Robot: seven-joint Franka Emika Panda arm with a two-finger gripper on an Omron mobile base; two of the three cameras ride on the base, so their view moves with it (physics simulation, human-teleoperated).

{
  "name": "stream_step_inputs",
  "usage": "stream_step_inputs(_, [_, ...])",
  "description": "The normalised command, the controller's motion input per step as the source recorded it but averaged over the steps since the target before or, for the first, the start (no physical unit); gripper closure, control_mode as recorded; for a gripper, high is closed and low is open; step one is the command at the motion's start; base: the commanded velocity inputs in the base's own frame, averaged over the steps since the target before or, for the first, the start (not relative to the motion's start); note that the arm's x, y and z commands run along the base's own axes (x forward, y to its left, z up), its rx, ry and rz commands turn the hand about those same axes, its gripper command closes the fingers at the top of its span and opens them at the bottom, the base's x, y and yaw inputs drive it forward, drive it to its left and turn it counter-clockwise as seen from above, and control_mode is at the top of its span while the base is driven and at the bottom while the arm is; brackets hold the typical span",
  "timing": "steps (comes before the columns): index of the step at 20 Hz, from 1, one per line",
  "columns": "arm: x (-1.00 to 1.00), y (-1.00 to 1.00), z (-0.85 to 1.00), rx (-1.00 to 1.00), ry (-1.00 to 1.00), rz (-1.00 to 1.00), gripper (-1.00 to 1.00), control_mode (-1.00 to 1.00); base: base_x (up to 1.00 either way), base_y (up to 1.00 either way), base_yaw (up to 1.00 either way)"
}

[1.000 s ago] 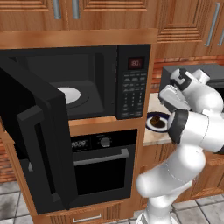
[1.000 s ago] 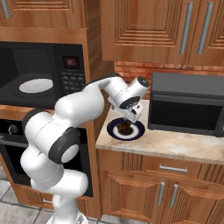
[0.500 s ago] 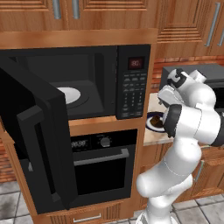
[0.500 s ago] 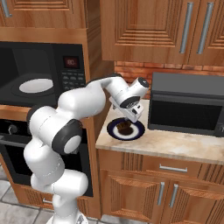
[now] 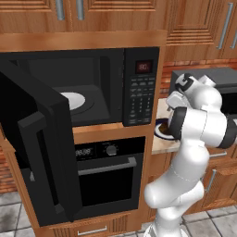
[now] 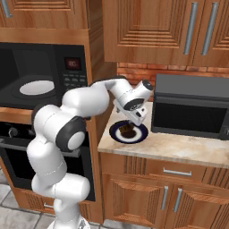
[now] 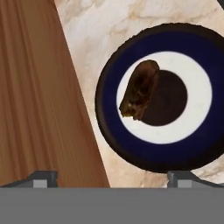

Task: Pick the sweet potato from the counter and place it in the microwave. Then turn on the microwave.

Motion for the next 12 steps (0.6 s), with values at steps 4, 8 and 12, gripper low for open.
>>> stream_step_inputs(4, [0.15,-0.04,-0.18,0.0,0.0,0.0,-1.0,-1.0,0.0,0.0,0.0])
stream_step_inputs(8, [0.17,-0.04,-0.17,0.0,0.0,0.0,-1.0,-1.0,0.0,0.0,0.0])
stream_step_inputs(12, [0.16,-0.03,-0.19,0.0,0.0,0.0,-1.0,-1.0,0.0,0.0,0.0])
